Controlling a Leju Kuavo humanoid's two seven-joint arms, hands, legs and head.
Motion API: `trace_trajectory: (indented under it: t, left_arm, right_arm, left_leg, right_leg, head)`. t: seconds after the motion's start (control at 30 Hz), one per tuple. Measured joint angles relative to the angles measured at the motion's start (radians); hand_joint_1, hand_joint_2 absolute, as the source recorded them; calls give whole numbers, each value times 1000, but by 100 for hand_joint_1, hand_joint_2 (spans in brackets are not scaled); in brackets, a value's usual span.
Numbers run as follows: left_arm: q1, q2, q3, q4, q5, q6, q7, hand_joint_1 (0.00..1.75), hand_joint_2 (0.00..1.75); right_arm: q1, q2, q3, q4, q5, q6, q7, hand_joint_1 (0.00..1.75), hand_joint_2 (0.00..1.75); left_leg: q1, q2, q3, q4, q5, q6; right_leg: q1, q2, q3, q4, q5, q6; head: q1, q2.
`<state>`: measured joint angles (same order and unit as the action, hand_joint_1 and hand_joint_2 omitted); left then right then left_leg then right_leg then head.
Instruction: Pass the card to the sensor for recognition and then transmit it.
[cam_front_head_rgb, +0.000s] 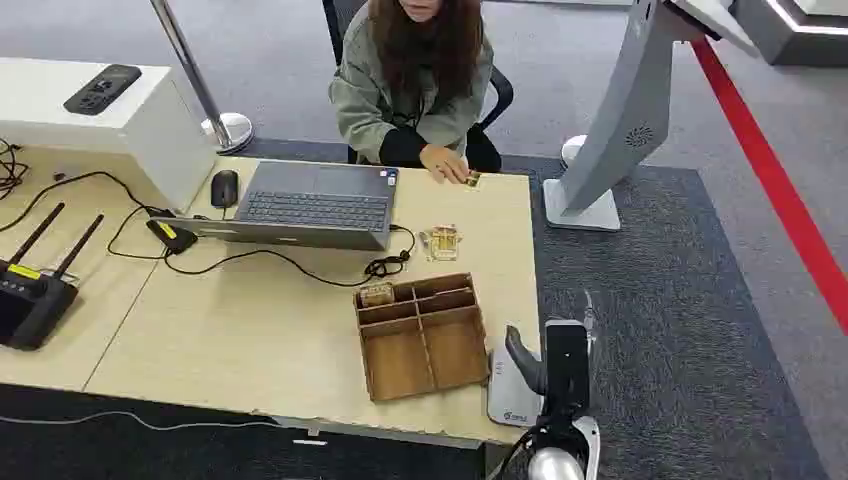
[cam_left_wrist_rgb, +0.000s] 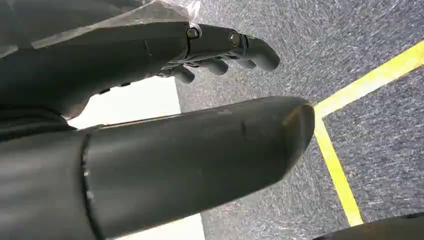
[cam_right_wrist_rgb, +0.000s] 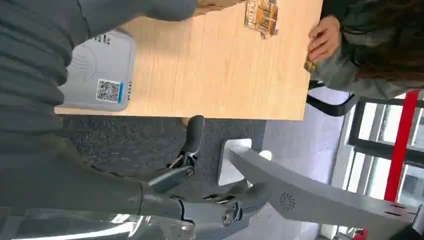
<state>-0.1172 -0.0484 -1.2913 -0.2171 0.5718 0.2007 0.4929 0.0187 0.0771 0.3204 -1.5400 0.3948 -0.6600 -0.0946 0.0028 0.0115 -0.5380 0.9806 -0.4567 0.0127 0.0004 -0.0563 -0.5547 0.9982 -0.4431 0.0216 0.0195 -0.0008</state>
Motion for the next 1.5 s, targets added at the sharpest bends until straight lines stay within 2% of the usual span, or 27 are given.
trace_trajectory:
  t: [0.23, 0.43, 0.6, 0.87, 1.1, 1.3, 1.5]
  left_arm:
    - [0, 1, -4, 0, -5, -5, -3, 0, 0]
    - [-1, 3, -6, 0, -25, -18, -7, 0, 0]
    - [-5, 9, -15, 0, -45, -32, -15, 0, 0]
    - [-7, 16, -31, 0, -66, -36, -24, 0, 0]
    - [-8, 19, -38, 0, -72, -41, -33, 0, 0]
    - [-8, 21, -45, 0, -75, -42, -35, 0, 0]
    - [-10, 21, -48, 0, -79, -43, -44, 0, 0]
  right_arm:
    - [-4, -2, 2, -3, 33, 0, 13, 0, 175]
    - [-57, -24, 22, -13, 83, 0, 105, 0, 175]
    - [-188, -82, 85, -11, 41, 0, 252, 0, 175]
    - [-404, -156, 224, 25, -67, 0, 345, 0, 175]
    - [-531, -177, 323, 95, -123, 1, 368, 0, 175]
    - [-579, -183, 371, 149, -143, 1, 368, 0, 175]
    - [-628, -169, 410, 229, -212, 2, 331, 0, 175]
  left_leg:
    - [0, 0, 0, 0, 0, 0]
    - [0, 0, 0, 0, 0, 0]
    - [0, 0, 0, 0, 1, 0]
    - [0, 0, 0, 0, 1, 0]
    - [0, 0, -1, 0, 1, 0]
    - [0, 0, -1, 0, 1, 0]
    - [0, 0, -1, 0, 1, 0]
  right_leg:
    - [0, 0, 0, 0, 0, 0]
    - [0, 0, 1, 0, 0, 0]
    - [0, 0, 1, 0, 1, -1]
    - [0, 0, 0, 0, 1, 0]
    - [0, 0, 0, 0, 1, -1]
    - [0, 0, 0, 0, 1, 0]
    - [0, 0, 0, 0, 1, 0]
  head:
    - [0, 0]
    - [0, 0]
    - [0, 0]
    - [0, 0]
    - [0, 0]
    - [0, 0]
    - [0, 0]
